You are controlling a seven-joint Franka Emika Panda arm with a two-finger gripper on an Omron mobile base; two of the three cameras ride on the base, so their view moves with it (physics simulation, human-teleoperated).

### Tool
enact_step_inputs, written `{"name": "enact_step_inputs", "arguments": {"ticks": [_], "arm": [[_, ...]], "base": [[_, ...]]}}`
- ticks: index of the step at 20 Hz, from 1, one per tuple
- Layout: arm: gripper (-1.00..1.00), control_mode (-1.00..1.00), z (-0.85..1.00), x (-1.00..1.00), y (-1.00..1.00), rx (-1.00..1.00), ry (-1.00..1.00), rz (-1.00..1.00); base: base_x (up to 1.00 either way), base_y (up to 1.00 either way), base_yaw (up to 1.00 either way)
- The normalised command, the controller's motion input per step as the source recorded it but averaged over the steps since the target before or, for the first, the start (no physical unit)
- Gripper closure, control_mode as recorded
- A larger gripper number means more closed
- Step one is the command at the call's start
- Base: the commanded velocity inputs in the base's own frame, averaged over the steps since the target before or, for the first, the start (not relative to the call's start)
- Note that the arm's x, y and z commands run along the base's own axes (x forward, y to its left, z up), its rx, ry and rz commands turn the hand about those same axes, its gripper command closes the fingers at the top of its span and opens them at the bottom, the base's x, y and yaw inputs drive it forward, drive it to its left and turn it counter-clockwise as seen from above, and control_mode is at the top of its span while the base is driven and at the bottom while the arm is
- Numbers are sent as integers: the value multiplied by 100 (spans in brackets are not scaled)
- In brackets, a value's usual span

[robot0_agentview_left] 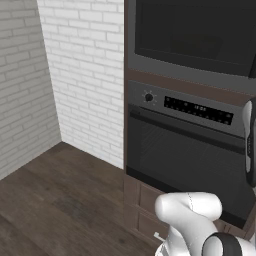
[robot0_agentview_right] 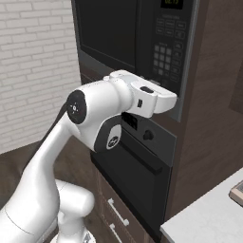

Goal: Pick the squash from the sink and place it in the bowl. Then pick the bowl and place it in the microwave. Then close the microwave door and press the start button.

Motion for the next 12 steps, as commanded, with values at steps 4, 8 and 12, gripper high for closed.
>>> {"name": "enact_step_inputs", "arguments": {"ticks": [4,8,12], "arm": [[100,-100,-9,4,0,0,0,0],[100,-100,-4,11,0,0,0,0],[100,-100,0,14,-3,0,0,0]], "base": [[0,0,0],[0,0,0],[0,0,0]]}}
